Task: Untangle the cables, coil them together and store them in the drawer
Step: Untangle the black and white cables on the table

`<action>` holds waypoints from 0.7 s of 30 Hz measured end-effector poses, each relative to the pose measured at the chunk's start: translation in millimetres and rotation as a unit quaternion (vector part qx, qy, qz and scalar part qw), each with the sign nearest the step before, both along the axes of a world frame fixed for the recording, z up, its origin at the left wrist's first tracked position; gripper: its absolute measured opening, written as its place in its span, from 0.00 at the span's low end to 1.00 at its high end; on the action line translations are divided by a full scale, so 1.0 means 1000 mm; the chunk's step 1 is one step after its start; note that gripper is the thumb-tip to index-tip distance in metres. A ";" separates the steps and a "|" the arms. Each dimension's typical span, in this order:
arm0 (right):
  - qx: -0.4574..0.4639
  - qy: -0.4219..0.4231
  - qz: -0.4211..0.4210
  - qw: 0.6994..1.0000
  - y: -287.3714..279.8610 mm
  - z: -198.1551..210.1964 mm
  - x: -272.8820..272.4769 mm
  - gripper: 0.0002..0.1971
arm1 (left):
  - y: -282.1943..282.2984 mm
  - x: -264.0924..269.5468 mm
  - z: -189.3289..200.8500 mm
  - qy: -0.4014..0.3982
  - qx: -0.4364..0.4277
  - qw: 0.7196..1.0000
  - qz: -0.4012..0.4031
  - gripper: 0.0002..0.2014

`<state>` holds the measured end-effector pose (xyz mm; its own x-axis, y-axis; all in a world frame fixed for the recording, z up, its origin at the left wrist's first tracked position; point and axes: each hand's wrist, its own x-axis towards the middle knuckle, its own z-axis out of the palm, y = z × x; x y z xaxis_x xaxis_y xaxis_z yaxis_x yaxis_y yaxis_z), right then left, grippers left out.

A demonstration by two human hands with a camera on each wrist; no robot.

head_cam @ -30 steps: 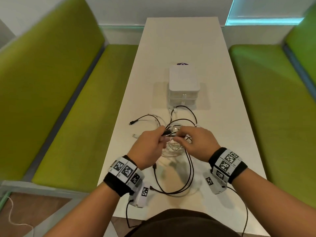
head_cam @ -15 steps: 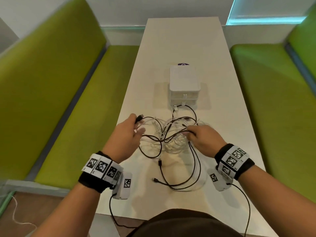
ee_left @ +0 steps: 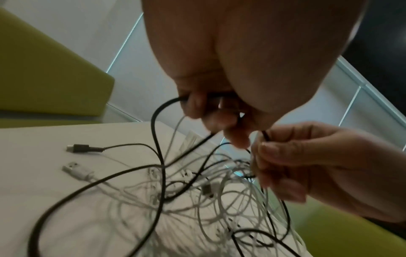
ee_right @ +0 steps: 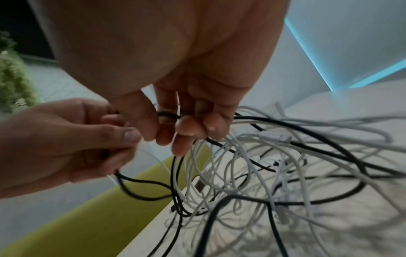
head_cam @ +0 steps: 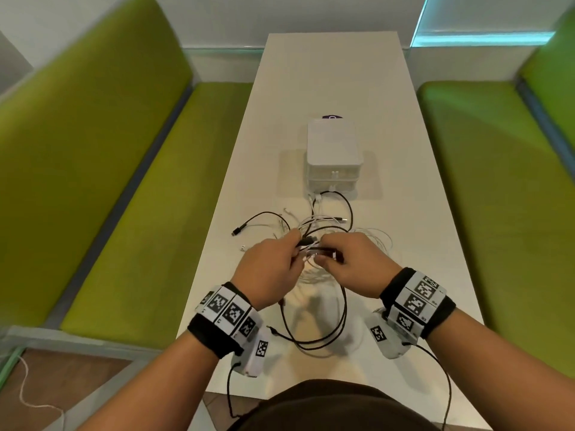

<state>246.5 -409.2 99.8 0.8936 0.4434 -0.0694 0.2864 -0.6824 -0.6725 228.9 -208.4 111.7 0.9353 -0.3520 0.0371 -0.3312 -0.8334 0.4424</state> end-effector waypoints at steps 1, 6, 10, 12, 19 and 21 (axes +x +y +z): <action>0.003 0.008 -0.016 1.000 -0.002 -0.004 0.001 0.05 | 0.002 0.000 0.003 -0.018 0.020 1.000 0.001 0.07; -0.107 -0.040 -0.037 0.993 -0.004 -0.016 0.003 0.20 | 0.011 0.003 0.017 0.004 -0.062 0.997 0.039 0.11; -0.099 -0.053 -0.085 0.990 -0.008 -0.008 0.012 0.14 | 0.030 0.008 0.021 0.044 -0.149 0.983 0.095 0.13; -0.070 -0.040 -0.093 0.992 -0.009 -0.007 0.014 0.10 | 0.040 0.012 0.018 0.052 -0.173 0.974 0.134 0.13; 0.046 0.015 -0.191 0.980 -0.011 0.008 0.015 0.07 | 0.041 0.011 0.018 -0.096 -0.148 0.975 0.135 0.18; -0.099 -0.010 -0.169 0.981 -0.010 0.011 0.013 0.08 | 0.033 0.006 0.021 -0.100 -0.160 0.980 0.059 0.15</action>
